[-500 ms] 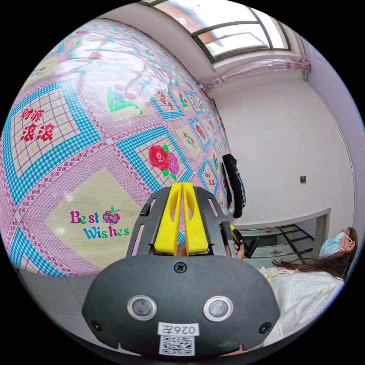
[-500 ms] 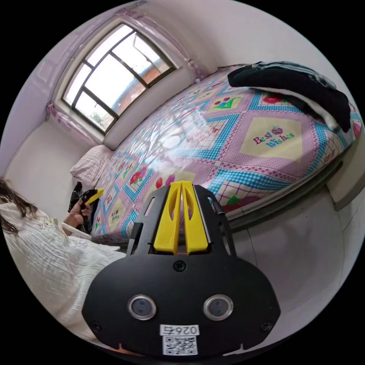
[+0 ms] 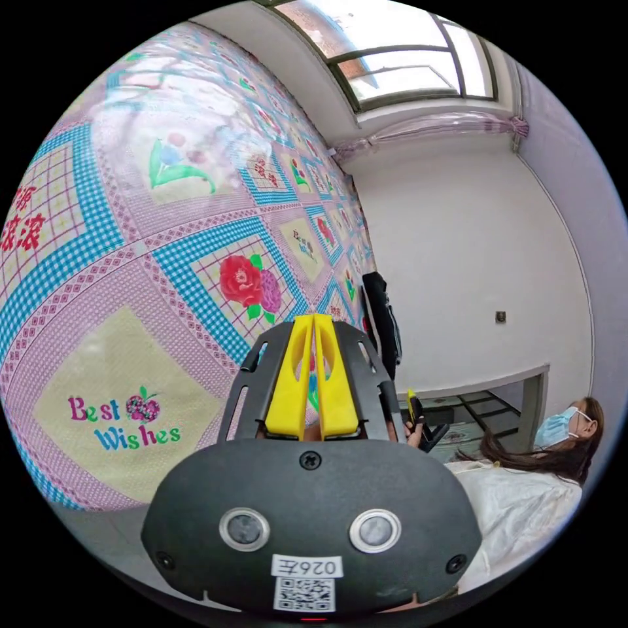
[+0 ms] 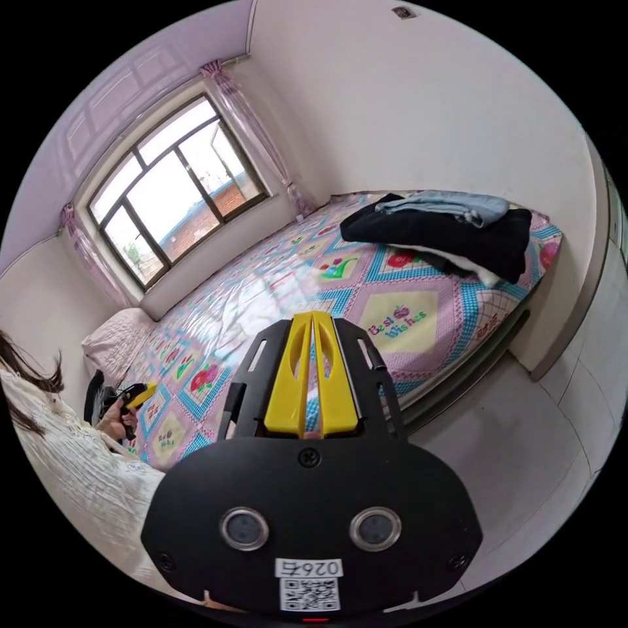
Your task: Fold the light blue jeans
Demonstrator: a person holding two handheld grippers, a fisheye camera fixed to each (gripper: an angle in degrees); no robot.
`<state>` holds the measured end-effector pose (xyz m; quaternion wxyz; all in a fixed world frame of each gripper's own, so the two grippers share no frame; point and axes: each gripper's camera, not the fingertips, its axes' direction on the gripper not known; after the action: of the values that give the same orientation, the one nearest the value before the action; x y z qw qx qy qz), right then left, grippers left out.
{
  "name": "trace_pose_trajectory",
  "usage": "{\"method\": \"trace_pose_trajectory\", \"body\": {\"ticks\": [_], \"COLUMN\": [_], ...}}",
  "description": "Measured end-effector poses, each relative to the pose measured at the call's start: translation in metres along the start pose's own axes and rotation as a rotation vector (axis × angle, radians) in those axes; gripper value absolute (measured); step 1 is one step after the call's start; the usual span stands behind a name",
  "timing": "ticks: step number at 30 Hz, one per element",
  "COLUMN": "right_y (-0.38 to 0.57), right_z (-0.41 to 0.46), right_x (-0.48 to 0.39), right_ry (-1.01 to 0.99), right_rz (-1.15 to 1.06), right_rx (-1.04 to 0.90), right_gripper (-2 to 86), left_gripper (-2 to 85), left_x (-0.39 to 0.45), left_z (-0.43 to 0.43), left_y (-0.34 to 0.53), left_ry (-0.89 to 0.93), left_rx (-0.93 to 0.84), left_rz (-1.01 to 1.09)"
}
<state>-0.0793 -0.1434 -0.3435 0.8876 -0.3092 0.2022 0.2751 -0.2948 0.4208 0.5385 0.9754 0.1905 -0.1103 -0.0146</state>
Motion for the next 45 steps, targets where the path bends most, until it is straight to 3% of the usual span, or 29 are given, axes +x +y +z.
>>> {"method": "trace_pose_trajectory", "body": {"ticks": [4,10,15,20,24,31,37,39,45], "right_y": [-0.032,-0.096,-0.162,-0.212,-0.236,-0.245,-0.269,-0.277,-0.268], "right_z": [-0.014,-0.031,-0.030,-0.019,-0.003,0.022,0.048,0.052,0.012], "right_x": [0.048,0.153,0.235,0.318,0.387,0.469,0.479,0.478,0.451], "right_ry": [0.094,0.092,0.139,0.121,-0.010,-0.278,-0.247,-0.242,-0.433], "right_rz": [0.005,0.091,0.099,0.205,0.346,0.554,0.513,0.481,0.360], "right_rx": [0.075,0.070,-0.002,0.023,0.023,-0.001,-0.103,-0.144,0.053], "right_gripper": [-0.9,-0.9,-0.4,4.1,7.2,8.9,5.0,1.6,-1.1], "left_gripper": [-0.9,-0.1,7.9,13.1,16.1,14.0,5.8,3.2,1.1], "left_x": [0.080,0.249,0.388,0.477,0.509,0.518,0.516,0.511,0.485], "left_z": [0.089,0.320,0.506,0.619,0.688,0.739,0.753,0.743,0.662], "left_y": [-0.072,-0.187,-0.259,-0.314,-0.359,-0.404,-0.416,-0.415,-0.396], "left_ry": [0.117,0.176,0.220,0.074,-0.025,-0.038,-0.084,0.023,0.295], "left_rx": [-0.129,-0.376,-0.440,-0.449,-0.507,-0.619,-0.668,-0.632,-0.465], "left_rz": [0.138,0.370,0.469,0.572,0.546,0.415,0.442,0.445,0.458]}}
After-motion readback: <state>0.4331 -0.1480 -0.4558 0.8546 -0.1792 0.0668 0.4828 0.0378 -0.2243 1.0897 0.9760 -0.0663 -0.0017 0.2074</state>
